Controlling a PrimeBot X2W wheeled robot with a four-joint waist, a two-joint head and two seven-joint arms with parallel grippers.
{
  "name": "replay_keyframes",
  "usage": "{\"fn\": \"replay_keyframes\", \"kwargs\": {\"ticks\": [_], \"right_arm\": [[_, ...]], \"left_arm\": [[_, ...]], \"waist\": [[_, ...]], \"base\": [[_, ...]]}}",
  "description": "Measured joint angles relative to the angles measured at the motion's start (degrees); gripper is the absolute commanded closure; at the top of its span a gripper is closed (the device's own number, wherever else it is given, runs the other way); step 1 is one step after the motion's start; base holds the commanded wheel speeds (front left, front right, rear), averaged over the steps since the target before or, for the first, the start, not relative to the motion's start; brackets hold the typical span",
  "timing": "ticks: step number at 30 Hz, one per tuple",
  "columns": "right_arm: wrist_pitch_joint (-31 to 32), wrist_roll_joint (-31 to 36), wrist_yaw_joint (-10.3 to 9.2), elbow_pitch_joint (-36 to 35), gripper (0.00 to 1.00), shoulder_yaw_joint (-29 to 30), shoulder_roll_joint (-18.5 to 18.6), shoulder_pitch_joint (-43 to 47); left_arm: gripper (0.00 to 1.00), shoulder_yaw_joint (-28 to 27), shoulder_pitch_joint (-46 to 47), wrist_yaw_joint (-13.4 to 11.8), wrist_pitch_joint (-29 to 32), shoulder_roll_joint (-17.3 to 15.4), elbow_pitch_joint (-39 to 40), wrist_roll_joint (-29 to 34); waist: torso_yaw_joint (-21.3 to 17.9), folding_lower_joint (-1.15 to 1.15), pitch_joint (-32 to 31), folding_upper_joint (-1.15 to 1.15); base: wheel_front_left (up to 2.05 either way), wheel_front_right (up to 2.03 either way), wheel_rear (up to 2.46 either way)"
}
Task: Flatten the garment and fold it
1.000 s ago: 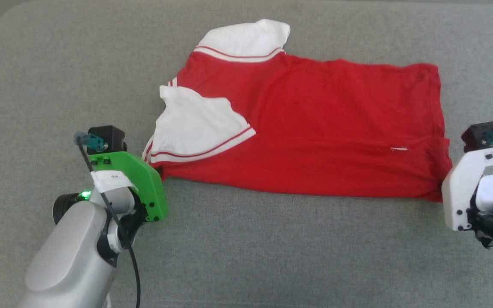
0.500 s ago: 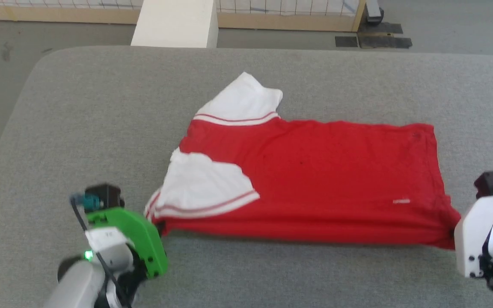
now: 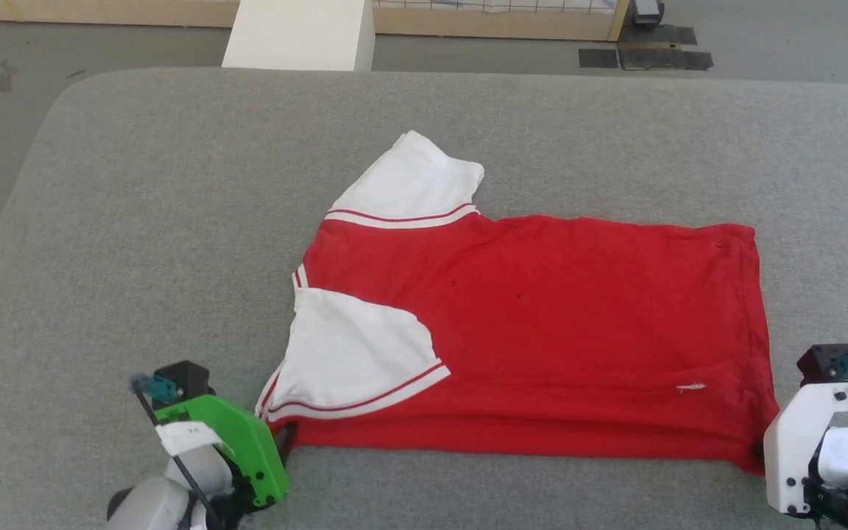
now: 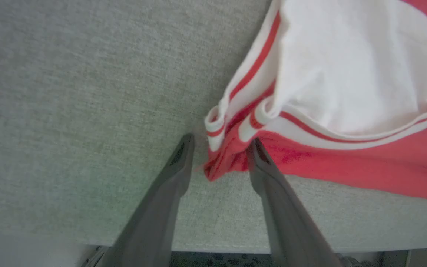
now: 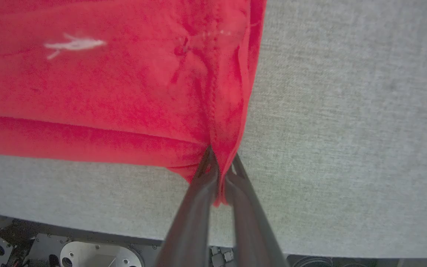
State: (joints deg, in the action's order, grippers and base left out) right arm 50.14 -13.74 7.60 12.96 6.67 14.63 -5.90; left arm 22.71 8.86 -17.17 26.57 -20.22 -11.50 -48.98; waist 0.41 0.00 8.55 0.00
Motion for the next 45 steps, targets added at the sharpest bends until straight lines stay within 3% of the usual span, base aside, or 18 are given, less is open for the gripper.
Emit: {"fn": "replay_keyframes", "kwargs": {"ticks": [8,14,20,30,35,45], "right_arm": [[-1.09,-3.26,-0.01,-3.67,0.00,1.13,0.71,-1.09],[-1.92,-4.60,-0.02,-9.00,0.00,4.26,1.35,-3.27],[-12.36,-3.99,-0.02,-11.96,0.00,7.27,1.21,-8.15],[-31.95,-3.43,-0.02,-10.02,0.00,7.28,1.45,-9.98],[-35.65,-3.45,-0.02,-8.01,0.00,6.50,2.14,-10.07],[-37.57,-4.61,-0.02,-7.70,0.00,5.53,2.36,-13.16]], "left_arm": [[0.00,-1.63,1.98,-0.14,1.88,-4.35,4.61,0.42],[0.00,-3.33,5.13,-1.87,2.25,-6.31,11.16,1.16],[0.00,-4.56,9.79,2.09,-10.15,-6.20,13.58,5.87],[0.00,-4.03,11.57,7.42,-32.89,-1.97,5.98,12.60],[0.00,-2.66,13.06,8.82,-37.21,0.09,1.03,14.33],[0.00,-0.90,21.29,11.62,-38.56,1.60,-4.39,15.51]], "waist": [[-0.48,0.00,-2.41,0.00],[-0.93,0.00,-4.90,0.00],[-1.37,0.00,-5.54,0.00],[-1.40,0.00,-3.17,0.00],[-1.24,0.00,-0.95,0.00],[-1.23,0.00,5.23,0.00]], "base": [[0.00,0.00,0.00],[0.00,0.00,0.00],[0.00,0.00,0.00],[0.00,0.00,0.00],[0.00,0.00,0.00],[0.00,0.00,0.00]]}}
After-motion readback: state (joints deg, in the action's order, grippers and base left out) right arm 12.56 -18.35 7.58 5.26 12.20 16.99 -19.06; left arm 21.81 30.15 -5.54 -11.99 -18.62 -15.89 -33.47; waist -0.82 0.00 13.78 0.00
